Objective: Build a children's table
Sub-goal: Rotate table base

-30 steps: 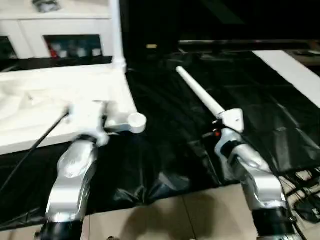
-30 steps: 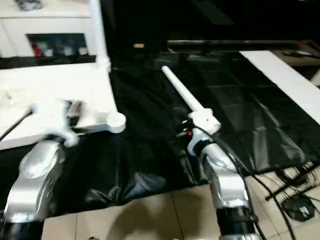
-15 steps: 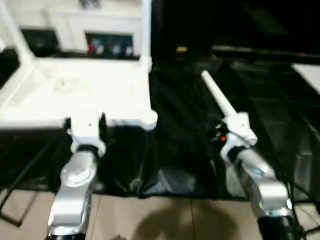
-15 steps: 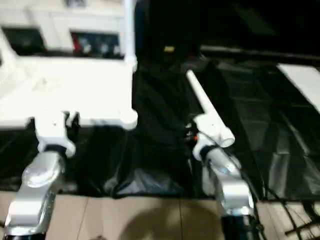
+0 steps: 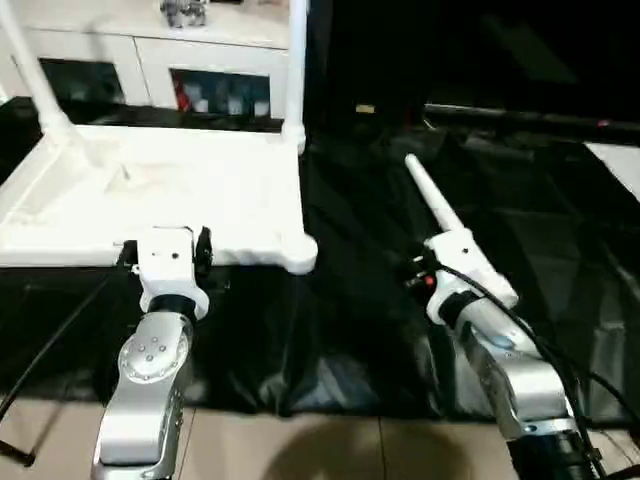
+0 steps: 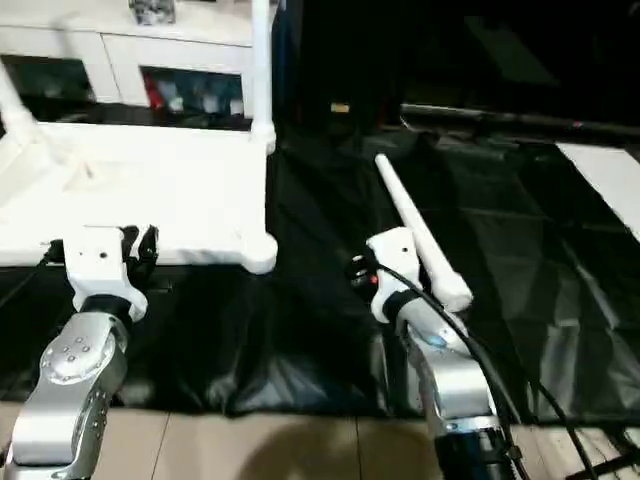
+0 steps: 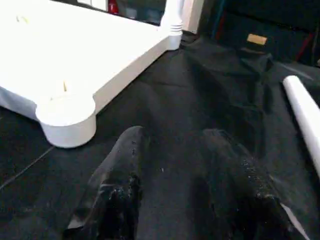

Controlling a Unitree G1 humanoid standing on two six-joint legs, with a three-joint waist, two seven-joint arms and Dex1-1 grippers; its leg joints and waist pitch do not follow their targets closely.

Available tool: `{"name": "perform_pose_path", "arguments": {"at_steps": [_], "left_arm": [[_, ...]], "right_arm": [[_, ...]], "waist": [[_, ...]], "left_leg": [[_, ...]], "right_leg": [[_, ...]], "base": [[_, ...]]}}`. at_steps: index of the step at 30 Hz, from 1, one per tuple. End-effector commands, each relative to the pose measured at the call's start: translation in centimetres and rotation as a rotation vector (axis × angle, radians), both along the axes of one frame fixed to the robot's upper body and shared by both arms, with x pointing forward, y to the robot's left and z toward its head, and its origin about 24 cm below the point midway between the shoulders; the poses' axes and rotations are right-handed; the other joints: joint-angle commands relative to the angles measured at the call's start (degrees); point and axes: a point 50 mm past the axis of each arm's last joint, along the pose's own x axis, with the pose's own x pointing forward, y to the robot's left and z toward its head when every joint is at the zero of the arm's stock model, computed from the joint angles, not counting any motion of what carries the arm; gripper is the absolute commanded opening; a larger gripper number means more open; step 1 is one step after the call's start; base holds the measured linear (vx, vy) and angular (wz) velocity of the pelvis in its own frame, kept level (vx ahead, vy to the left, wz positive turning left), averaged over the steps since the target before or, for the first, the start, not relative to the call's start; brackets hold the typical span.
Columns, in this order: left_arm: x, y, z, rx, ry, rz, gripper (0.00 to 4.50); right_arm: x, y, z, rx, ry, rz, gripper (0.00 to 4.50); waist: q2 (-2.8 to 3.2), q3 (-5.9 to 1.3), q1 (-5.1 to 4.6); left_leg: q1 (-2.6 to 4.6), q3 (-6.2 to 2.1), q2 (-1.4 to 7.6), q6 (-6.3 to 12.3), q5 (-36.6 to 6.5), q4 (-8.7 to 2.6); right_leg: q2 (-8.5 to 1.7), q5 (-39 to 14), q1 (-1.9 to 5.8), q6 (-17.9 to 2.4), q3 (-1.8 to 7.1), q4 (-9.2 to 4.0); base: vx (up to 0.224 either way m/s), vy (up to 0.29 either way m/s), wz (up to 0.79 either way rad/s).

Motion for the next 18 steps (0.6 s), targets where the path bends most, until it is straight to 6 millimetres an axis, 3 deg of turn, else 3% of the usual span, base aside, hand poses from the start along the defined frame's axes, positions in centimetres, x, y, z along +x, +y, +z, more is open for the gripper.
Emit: {"name": "perform_pose_path", "arguments": {"at_steps": [1,3,4,5,6,7,8,9,10,11,12,13,14,15,16,17,18], "left_arm": [[-0.2,-0.1,-0.2,-0.004,0.015,-0.004,1.26],[-0.1,-0.2,-0.3,-0.006,0.018,-0.005,1.26],[-0.1,-0.2,-0.3,-0.007,0.019,-0.006,1.26],[-0.1,-0.2,-0.3,-0.008,0.020,-0.008,1.26],[-0.1,-0.3,-0.3,-0.008,0.022,-0.010,1.26],[-0.1,-0.3,-0.4,-0.008,0.022,-0.014,1.26],[0.0,-0.3,-0.4,-0.009,0.022,-0.016,1.26],[0.0,-0.5,-0.4,-0.023,0.017,-0.028,1.26],[0.0,-0.6,-0.4,-0.025,0.016,-0.029,1.26],[0.1,-0.7,-0.3,-0.034,0.012,-0.037,1.26],[0.1,-0.8,-0.3,-0.032,0.011,-0.043,1.26],[0.1,-0.8,-0.3,-0.032,0.011,-0.043,1.26],[0.1,-0.9,-0.3,-0.029,0.012,-0.046,1.26],[0.1,-1.0,-0.4,-0.027,0.017,-0.046,1.26],[0.1,-1.0,-0.4,-0.027,0.018,-0.046,1.26],[0.2,-1.0,-0.4,-0.026,0.022,-0.046,1.26],[0.3,-1.2,-0.5,-0.037,0.029,-0.053,1.26]], "right_arm": [[0.2,-0.1,0.4,0.003,-0.005,0.000,1.89],[0.3,-0.1,0.4,0.001,-0.004,-0.001,1.89],[0.3,-0.1,0.4,0.000,-0.003,-0.002,1.89],[0.3,-0.1,0.4,-0.001,-0.003,-0.002,1.89],[0.3,-0.1,0.4,-0.002,-0.003,-0.002,1.89],[0.4,-0.1,0.4,-0.005,-0.003,-0.005,1.89],[0.4,-0.1,0.4,-0.006,-0.003,-0.006,1.89],[0.5,-0.4,0.2,-0.024,0.017,-0.028,1.89],[0.5,-0.4,0.2,-0.026,0.019,-0.030,1.89],[0.6,-0.6,0.1,-0.037,0.035,-0.045,1.89],[0.7,-0.8,0.0,-0.044,0.048,-0.059,1.89],[0.7,-0.8,0.0,-0.044,0.048,-0.059,1.89],[0.8,-1.0,0.0,-0.047,0.056,-0.067,1.89],[1.0,-1.4,0.1,-0.052,0.056,-0.079,1.89],[1.0,-1.4,0.1,-0.052,0.055,-0.080,1.89],[1.2,-1.7,0.3,-0.056,0.055,-0.089,1.89],[1.7,-2.4,0.5,-0.058,0.061,-0.112,1.89]], "waist": [[0.76,-3.86,-0.01],[0.68,-4.63,0.12],[0.90,-4.93,-0.10],[1.06,-4.98,-0.47],[1.57,-5.39,-1.91],[1.23,-5.67,-3.84],[1.23,-5.67,-3.84],[-0.85,-4.58,-4.05],[-2.28,-4.27,-3.17],[-2.99,-3.70,-1.23],[-2.70,-3.80,-1.01],[-2.57,-3.77,-0.98],[-1.72,-3.76,-1.61],[0.24,-3.98,-2.07],[1.06,-4.11,-2.58],[1.39,-4.60,-2.57],[1.06,-4.40,-2.89]], "left_leg": [[-0.84,-0.93,2.74,7.30,-4.24,-3.17],[-2.05,-1.16,1.42,10.17,3.82,-1.98],[-1.45,-1.75,1.64,12.20,8.00,-1.55],[-0.28,-2.47,2.51,14.05,10.22,-1.56],[5.00,-6.00,6.43,20.24,17.80,-1.14],[10.84,-10.94,11.97,27.79,26.88,-0.85],[10.84,-10.94,11.97,27.79,26.88,-0.85],[5.67,-6.99,5.21,25.95,23.76,0.93],[0.84,-3.25,-0.91,22.81,18.23,2.69],[-5.19,-2.15,-4.56,19.25,3.65,7.48],[-6.81,-3.30,-3.01,14.92,1.95,9.00],[-7.38,-3.89,-2.11,6.94,6.22,7.13],[-6.76,-3.73,-1.26,3.46,14.34,2.29],[-5.46,-3.65,-0.11,4.26,20.30,0.29],[-5.89,-4.18,0.85,4.94,21.72,0.41],[-4.49,-4.47,2.40,4.62,22.41,1.02],[-4.13,-4.56,3.04,4.07,19.86,0.61]], "right_leg": [[-6.58,-6.72,3.43,-6.80,4.56,-3.54],[-5.74,5.51,4.80,-7.64,4.62,-1.82],[-5.04,11.15,4.31,-7.02,4.10,-0.66],[-4.73,12.67,3.20,-6.74,3.57,0.24],[-4.84,10.62,-1.96,-5.54,2.30,3.33],[-7.15,-0.43,-9.46,-1.61,3.08,6.65],[-7.15,-0.43,-9.46,-1.61,3.08,6.65],[-9.38,4.41,-8.02,-0.61,7.08,3.68],[-8.64,8.48,-2.94,-0.58,8.71,1.70],[-12.82,11.07,3.17,-9.21,14.75,-2.32],[-14.34,14.74,4.40,-12.78,15.44,-1.71],[-11.43,29.44,4.04,-14.94,12.35,0.71],[-7.66,39.21,2.77,-12.24,8.16,2.90],[-5.68,39.17,1.12,-8.29,6.36,3.04],[-5.22,38.32,1.13,-7.11,6.38,3.85],[-5.42,34.32,0.18,-6.46,6.29,3.46],[-5.95,30.31,-0.01,-7.74,6.69,2.97]], "base": [[0.110,0.038,0.03],[0.125,0.027,0.06],[0.130,0.023,0.06],[0.138,0.017,0.11],[0.141,-0.004,0.10],[0.141,-0.004,0.10],[0.099,-0.029,-0.05],[0.000,0.000,0.00],[0.000,0.000,0.00],[0.001,0.062,0.11],[0.067,0.000,0.18],[0.067,0.000,0.18],[0.054,-0.038,-0.06],[0.000,0.000,0.00],[0.000,0.000,0.00],[0.000,0.000,0.00],[0.000,0.000,0.00]]}}
